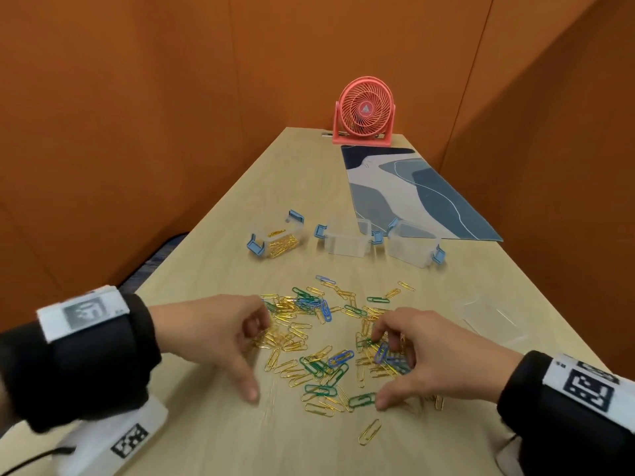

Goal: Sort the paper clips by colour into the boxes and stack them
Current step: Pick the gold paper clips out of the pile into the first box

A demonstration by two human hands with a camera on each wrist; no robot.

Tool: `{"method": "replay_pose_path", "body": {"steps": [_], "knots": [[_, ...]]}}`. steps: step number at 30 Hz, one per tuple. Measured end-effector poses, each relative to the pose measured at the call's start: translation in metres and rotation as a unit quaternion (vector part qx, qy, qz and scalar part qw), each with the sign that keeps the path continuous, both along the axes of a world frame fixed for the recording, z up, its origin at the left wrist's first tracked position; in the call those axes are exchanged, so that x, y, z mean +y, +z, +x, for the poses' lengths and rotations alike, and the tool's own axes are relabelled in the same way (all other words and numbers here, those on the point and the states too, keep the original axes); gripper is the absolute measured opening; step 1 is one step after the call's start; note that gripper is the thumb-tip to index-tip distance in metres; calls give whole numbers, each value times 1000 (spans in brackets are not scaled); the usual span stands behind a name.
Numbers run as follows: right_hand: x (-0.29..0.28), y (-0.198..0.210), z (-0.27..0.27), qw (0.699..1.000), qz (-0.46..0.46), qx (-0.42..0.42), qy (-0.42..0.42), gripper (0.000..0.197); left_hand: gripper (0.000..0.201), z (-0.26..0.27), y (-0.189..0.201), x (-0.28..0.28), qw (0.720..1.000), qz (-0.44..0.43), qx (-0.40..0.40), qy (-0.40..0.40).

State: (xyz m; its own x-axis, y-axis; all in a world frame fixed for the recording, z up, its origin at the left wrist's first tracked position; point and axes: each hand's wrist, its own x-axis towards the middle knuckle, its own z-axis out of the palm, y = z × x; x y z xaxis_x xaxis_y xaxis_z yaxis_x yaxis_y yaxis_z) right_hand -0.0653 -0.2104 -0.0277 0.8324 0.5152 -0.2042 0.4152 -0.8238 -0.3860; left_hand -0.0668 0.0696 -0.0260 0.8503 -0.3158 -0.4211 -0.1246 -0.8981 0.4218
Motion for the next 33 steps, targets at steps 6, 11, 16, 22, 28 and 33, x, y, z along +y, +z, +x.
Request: {"method": "replay_pose_path", "body": {"steps": [6, 11, 16, 22, 28, 33], "knots": [[3, 4, -1, 999, 5, -36, 7, 68, 97, 5, -7, -15, 994, -36, -94, -34], [1, 0, 0, 1000, -16, -16, 20, 95, 95, 4, -13, -20, 992, -24, -83, -88], [5, -4, 7, 999, 40, -1, 23, 55, 53, 7, -13, -27, 987, -82, -104, -92], [6, -5, 10, 998, 64, -1, 11, 20, 23, 11, -16, -25, 982, -122, -111, -95], [4, -2, 10, 998, 39, -48, 8, 10, 17, 6, -15, -26, 971, -110, -161, -136], [3, -3, 11, 989, 94, -108, -45, 8, 15, 8, -12, -24, 967, -112, -188, -134]]}}
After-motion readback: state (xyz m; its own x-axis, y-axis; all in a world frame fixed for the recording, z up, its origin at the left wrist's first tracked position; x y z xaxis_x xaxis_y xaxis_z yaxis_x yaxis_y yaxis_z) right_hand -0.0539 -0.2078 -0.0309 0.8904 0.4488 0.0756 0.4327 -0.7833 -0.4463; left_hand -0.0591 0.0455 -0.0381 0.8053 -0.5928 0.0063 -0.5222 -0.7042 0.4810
